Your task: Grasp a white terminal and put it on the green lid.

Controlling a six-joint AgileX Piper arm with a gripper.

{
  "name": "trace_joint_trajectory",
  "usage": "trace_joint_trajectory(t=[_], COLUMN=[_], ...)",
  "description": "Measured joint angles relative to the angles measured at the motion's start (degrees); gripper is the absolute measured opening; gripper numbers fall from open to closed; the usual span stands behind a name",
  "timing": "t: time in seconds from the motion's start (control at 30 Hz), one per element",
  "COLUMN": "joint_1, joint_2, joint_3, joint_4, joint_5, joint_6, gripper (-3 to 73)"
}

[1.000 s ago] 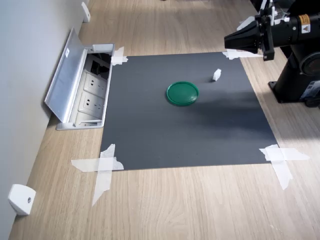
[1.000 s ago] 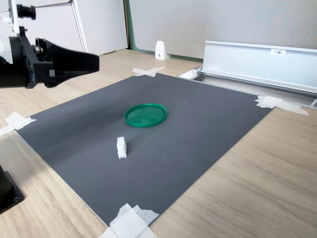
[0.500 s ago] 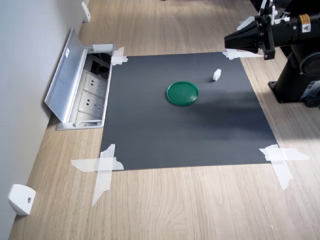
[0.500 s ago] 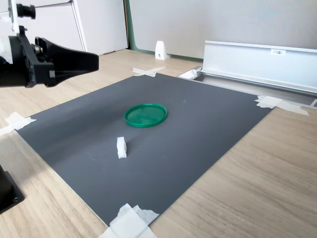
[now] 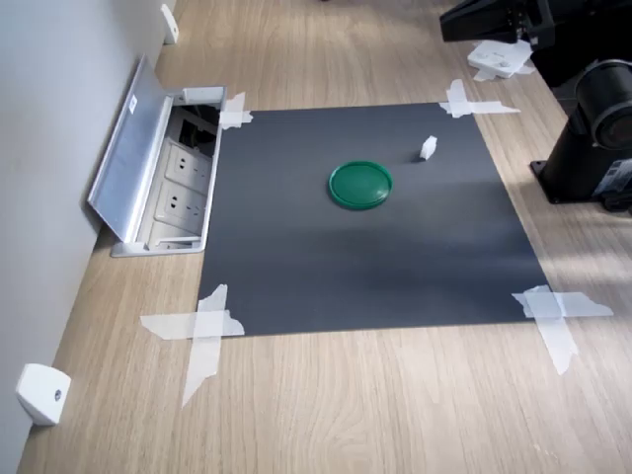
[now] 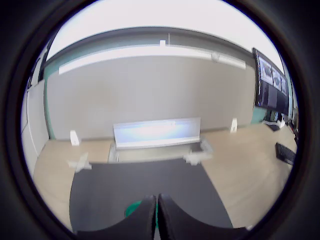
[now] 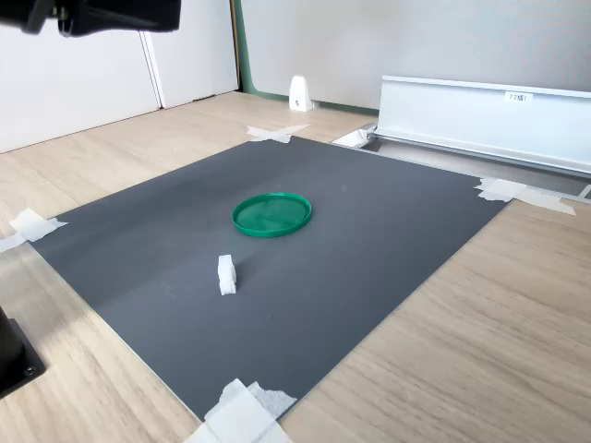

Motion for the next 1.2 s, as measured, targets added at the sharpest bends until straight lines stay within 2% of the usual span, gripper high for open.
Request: trace_joint_trajectory(t=[0.1,0.3,0.43,0.53,0.7,0.83,1.0,1.2], joint_1=[0.0,0.0,0.0,0.0,0.0,0.0,0.0,-3.3], joint_2=[5.2,15.5,20.1,21.4,23.7,27.2,30.1,30.9], joint_3=[-5.3,-13.8,-15.1,-15.1,-15.1,-15.1,-15.1,-15.1], joint_4=[-1.5,-7.3,-9.5,-9.3,-5.4,-4.5,-4.1,-2.5], joint_5=[10.0,26.9,30.9,31.4,32.5,35.5,36.9,36.5], joint_6=[0.0,-0.9,-1.0,-3.6,-10.8,-13.1,-16.2,-23.1], gripper=[-0.8,-0.8,-0.8,-0.8,-0.8,0.5,7.9,30.6])
